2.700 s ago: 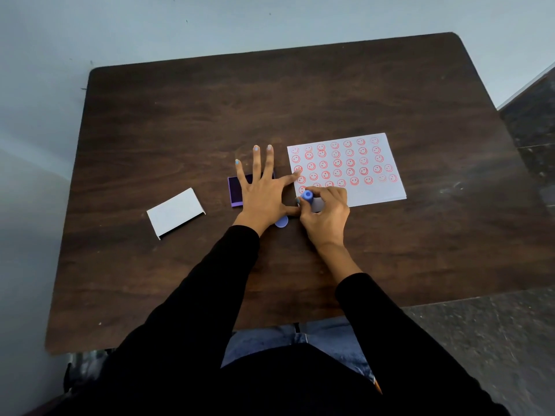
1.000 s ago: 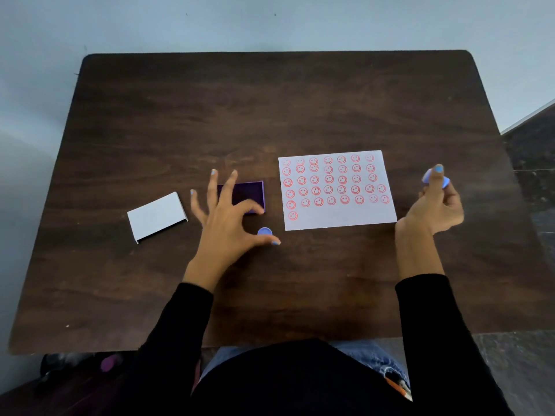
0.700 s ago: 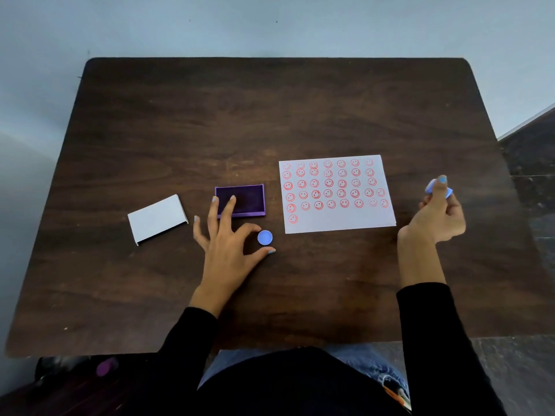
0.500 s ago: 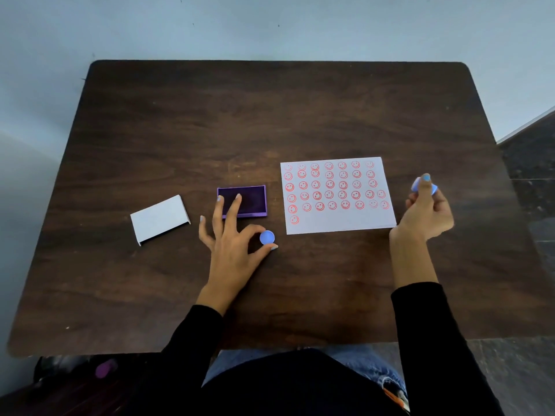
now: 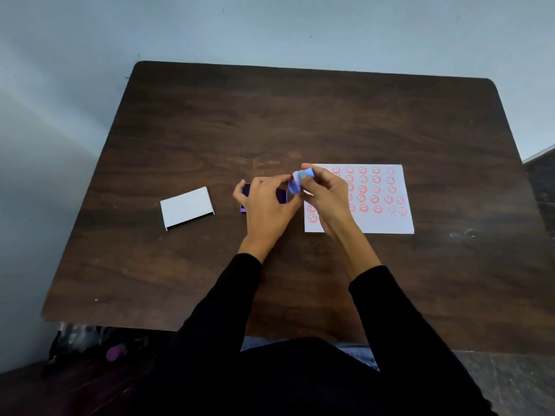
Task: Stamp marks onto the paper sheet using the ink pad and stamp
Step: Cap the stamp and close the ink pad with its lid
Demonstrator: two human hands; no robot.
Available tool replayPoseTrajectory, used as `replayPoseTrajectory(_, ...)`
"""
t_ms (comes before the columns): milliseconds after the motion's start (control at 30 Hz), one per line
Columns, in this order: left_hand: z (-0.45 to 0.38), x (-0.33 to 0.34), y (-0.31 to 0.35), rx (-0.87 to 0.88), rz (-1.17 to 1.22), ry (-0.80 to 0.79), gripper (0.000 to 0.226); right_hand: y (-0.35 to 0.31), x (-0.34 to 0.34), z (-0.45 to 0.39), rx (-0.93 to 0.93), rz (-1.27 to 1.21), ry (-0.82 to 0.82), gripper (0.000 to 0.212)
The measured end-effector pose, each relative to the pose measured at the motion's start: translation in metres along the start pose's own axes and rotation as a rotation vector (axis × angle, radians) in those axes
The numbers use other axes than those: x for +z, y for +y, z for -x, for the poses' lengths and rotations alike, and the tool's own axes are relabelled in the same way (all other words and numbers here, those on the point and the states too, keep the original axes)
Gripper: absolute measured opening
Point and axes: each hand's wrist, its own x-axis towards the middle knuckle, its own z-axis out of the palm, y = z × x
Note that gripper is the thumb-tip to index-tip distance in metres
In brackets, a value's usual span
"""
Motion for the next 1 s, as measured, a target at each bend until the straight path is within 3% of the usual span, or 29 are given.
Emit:
replayPoseTrajectory(467,0.009,-0.016,-0.007,-0.165,0.229,-0.003,0.037,0.0,0.001,0.007,0.088,0.0,-0.2,0.022)
replayPoseTrajectory(800,0.004,-0.025,-0.012,-0.125,0.258,-0.095,0.032,-0.007,-0.006,0.006,0.158,0.021,-0.273,0.026)
replayPoseTrajectory(1000,0.003,-0.022,-0.013,-0.071,0.187,-0.061,0.055,-0.009,-0.004,0.004,0.172,-0.017,-0.27,0.023)
